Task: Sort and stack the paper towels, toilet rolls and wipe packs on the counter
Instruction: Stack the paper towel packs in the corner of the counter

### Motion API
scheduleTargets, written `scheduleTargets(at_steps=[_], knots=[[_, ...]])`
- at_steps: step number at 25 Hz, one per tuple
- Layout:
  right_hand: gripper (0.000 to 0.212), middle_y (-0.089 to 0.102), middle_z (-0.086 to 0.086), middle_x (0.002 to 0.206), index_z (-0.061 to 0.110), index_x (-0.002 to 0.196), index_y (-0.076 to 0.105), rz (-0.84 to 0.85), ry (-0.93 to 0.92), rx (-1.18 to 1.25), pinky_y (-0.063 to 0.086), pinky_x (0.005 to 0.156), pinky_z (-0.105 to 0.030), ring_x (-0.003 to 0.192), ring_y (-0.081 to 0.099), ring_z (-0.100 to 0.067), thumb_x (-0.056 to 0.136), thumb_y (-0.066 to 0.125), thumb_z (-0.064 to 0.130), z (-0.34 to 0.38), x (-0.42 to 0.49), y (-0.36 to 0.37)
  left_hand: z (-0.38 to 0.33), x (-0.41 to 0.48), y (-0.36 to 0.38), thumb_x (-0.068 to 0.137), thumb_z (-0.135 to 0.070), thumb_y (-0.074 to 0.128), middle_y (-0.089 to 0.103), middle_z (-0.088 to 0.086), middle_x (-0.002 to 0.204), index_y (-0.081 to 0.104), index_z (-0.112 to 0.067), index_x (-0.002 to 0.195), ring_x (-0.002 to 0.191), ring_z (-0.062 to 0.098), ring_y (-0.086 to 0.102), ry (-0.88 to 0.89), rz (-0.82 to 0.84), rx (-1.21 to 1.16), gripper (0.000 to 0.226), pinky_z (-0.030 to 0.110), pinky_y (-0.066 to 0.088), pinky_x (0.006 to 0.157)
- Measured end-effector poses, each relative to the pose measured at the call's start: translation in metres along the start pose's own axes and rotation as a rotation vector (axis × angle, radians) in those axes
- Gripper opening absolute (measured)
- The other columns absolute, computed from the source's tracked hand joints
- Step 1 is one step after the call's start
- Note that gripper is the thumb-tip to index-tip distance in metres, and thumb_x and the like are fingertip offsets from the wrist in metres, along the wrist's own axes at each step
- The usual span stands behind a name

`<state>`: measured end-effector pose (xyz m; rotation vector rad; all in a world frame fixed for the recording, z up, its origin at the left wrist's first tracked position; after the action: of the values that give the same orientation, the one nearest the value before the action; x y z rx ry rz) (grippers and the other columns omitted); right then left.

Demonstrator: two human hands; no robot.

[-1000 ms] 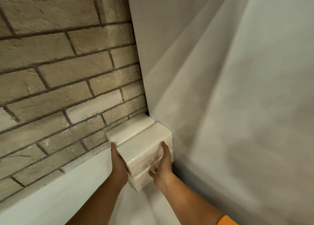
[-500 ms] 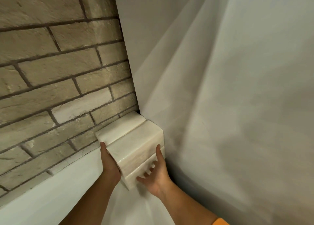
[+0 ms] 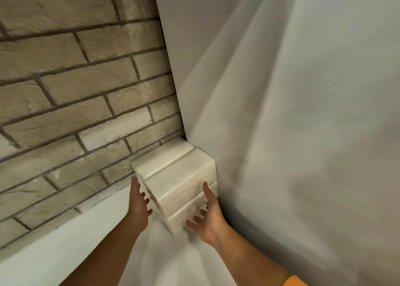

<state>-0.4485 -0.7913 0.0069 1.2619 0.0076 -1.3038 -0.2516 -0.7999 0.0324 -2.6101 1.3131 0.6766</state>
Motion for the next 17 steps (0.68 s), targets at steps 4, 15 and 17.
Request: scheduleTargets(at_steps=[4,15,17], knots=[[0.067,0.051,-0.015,0.129,0.020,0.129,0.047,-0.023,0.003,-0.051,0.052,0.101,-0.052,0.125,0.051,-0.036,0.079,0.081,0.049,-0.012,-0.017,-0.002,0.004,-0.026,-0.036,0.100,-0.049,0.051,0.044,0.007,0.152,0.044,-0.024,0.149,0.135,0.031,0.047,0.056,-0.032,0.052,0.055,0.049,0.039,0.108],[0.043,0.074,-0.005,0.114,0.017,0.128,0.060,0.081,-0.166,-0.604,0.059,0.090,-0.041,0.110,0.068,-0.026,0.088,0.077,0.020,-0.112,-0.091,0.004,0.040,-0.151,-0.179,0.100,-0.013,0.050,0.071,0.011,0.089,0.073,-0.010,0.103,0.076,0.024,0.063,0.285,-0.069,0.058,0.023,0.037,0.047,0.073],[0.037,0.075,-0.007,0.112,0.018,0.123,0.062,0.087,-0.189,-0.647,0.058,0.091,-0.042,0.109,0.069,-0.027,0.088,0.075,0.018,-0.143,-0.110,0.021,0.043,-0.171,-0.222,0.100,-0.012,0.050,0.072,0.010,0.089,0.073,-0.010,0.102,0.077,0.024,0.063,0.296,-0.084,0.047,0.024,0.037,0.047,0.072]])
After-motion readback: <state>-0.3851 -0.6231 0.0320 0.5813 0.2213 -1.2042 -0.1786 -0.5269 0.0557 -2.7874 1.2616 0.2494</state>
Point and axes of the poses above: each hand's wrist, its own x-axis towards the middle knuckle, its own y-axis out of the palm, z = x × y, the point moved 3 cm from there along x, towards the middle knuckle
